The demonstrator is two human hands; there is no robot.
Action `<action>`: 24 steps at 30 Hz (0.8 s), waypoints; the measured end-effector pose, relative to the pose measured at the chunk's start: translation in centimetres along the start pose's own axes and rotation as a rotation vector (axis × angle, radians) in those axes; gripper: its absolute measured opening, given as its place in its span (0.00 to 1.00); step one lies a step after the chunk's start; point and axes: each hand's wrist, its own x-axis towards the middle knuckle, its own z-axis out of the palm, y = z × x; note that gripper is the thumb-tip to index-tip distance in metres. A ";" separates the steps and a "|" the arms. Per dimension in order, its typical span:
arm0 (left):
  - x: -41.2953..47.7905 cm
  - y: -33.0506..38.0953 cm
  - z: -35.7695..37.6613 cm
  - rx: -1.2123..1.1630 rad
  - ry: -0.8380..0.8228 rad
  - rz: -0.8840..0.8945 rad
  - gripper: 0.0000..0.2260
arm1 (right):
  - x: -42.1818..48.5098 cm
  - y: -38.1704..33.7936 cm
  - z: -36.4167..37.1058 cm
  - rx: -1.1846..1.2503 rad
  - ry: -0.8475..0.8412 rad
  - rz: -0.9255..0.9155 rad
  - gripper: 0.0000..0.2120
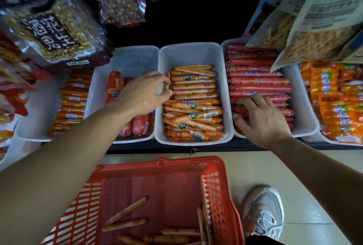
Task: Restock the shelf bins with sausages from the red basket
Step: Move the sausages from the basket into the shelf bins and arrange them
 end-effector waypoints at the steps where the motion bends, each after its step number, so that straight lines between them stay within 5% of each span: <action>1: -1.0 -0.6 -0.3 -0.015 0.021 -0.018 0.17 | 0.2 -0.6 -0.3 0.011 0.036 -0.010 0.20; 5: -4.4 -2.8 -0.3 0.009 0.041 -0.107 0.16 | 3.1 -6.0 -1.5 0.030 0.099 -0.143 0.20; 14: -6.4 -5.1 2.9 -0.164 0.274 -0.177 0.10 | 13.8 -16.8 3.6 0.241 -0.381 -0.056 0.10; 20: -6.2 -5.5 3.3 -0.172 0.319 -0.162 0.10 | 15.0 -17.1 4.6 0.626 -0.365 0.202 0.05; 24: -5.9 -5.0 3.1 -0.189 0.320 -0.176 0.10 | 14.6 -15.6 2.2 0.576 -0.302 0.116 0.05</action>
